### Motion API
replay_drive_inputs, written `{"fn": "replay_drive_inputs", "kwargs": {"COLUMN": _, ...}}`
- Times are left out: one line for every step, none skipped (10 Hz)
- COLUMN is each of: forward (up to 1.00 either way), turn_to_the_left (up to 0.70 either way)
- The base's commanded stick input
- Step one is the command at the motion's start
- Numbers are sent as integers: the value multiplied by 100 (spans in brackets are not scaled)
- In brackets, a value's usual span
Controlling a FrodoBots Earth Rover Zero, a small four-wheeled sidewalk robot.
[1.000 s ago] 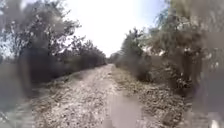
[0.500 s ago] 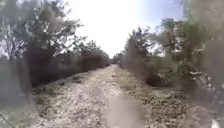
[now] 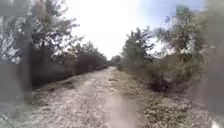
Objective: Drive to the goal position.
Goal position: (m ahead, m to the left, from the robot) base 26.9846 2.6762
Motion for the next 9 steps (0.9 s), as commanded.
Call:
{"fn": "replay_drive_inputs", "kwargs": {"forward": 70, "turn_to_the_left": 0}}
{"fn": "replay_drive_inputs", "kwargs": {"forward": 70, "turn_to_the_left": 0}}
{"fn": "replay_drive_inputs", "kwargs": {"forward": 70, "turn_to_the_left": 16}}
{"fn": "replay_drive_inputs", "kwargs": {"forward": 70, "turn_to_the_left": 35}}
{"fn": "replay_drive_inputs", "kwargs": {"forward": 70, "turn_to_the_left": 35}}
{"fn": "replay_drive_inputs", "kwargs": {"forward": 70, "turn_to_the_left": 25}}
{"fn": "replay_drive_inputs", "kwargs": {"forward": 70, "turn_to_the_left": 0}}
{"fn": "replay_drive_inputs", "kwargs": {"forward": 70, "turn_to_the_left": 0}}
{"fn": "replay_drive_inputs", "kwargs": {"forward": 70, "turn_to_the_left": 0}}
